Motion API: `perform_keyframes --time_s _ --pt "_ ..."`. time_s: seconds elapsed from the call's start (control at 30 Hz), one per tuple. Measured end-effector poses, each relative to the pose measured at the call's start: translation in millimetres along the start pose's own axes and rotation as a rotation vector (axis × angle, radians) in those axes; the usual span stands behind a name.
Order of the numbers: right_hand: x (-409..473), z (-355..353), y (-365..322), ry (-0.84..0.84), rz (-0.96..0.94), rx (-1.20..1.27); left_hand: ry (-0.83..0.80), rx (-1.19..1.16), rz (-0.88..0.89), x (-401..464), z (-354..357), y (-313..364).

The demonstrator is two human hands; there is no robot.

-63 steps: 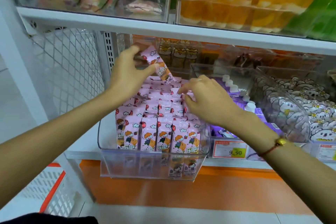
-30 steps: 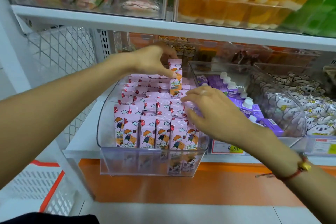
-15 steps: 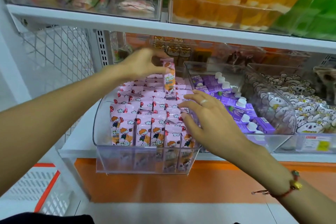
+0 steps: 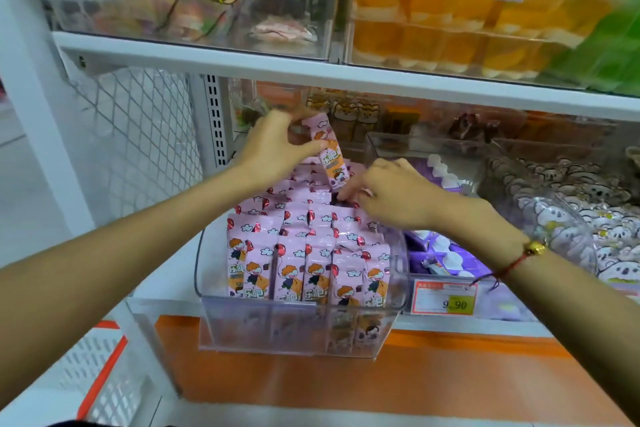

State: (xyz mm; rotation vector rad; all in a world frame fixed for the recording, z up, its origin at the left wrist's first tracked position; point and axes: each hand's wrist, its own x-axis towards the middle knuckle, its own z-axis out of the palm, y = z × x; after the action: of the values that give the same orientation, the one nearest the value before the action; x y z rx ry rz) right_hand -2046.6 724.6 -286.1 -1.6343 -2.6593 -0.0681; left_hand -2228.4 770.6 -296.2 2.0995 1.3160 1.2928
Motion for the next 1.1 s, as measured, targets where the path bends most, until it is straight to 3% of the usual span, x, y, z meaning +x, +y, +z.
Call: perform_keyframes --time_s 0.1,0.2,0.5,0.6,0.7,0.77,0.87,1.03,1.1 --pt "22 -4 2 -0.169 -0.01 -0.064 0.133 -0.076 -0.005 -6 -10 3" --pt "34 0 1 -0.277 -0.04 -0.102 0.139 -0.141 -0.029 -7 -19 4" --pt "53 13 17 -0.147 0.03 -0.184 0.014 -0.192 0.027 -8 -16 1" --pt "44 8 23 -0.081 0.083 -0.067 0.001 -0.21 0.045 -6 -20 1" --pt "17 7 28 0.124 0.132 0.109 -0.118 -0.233 0.043 -7 -19 0" --pt "-7 11 23 0.244 0.14 0.175 -0.192 -0.193 0.059 -7 -13 1" --pt "-43 24 6 0.293 0.117 0.241 -0.277 -0.075 0.107 1 -5 5" --pt "-77 43 -16 0.325 0.102 0.153 -0.582 0.447 0.202 5 24 2" --pt "-80 44 -19 0.335 0.109 0.147 -0.704 0.566 0.15 3 37 -3"
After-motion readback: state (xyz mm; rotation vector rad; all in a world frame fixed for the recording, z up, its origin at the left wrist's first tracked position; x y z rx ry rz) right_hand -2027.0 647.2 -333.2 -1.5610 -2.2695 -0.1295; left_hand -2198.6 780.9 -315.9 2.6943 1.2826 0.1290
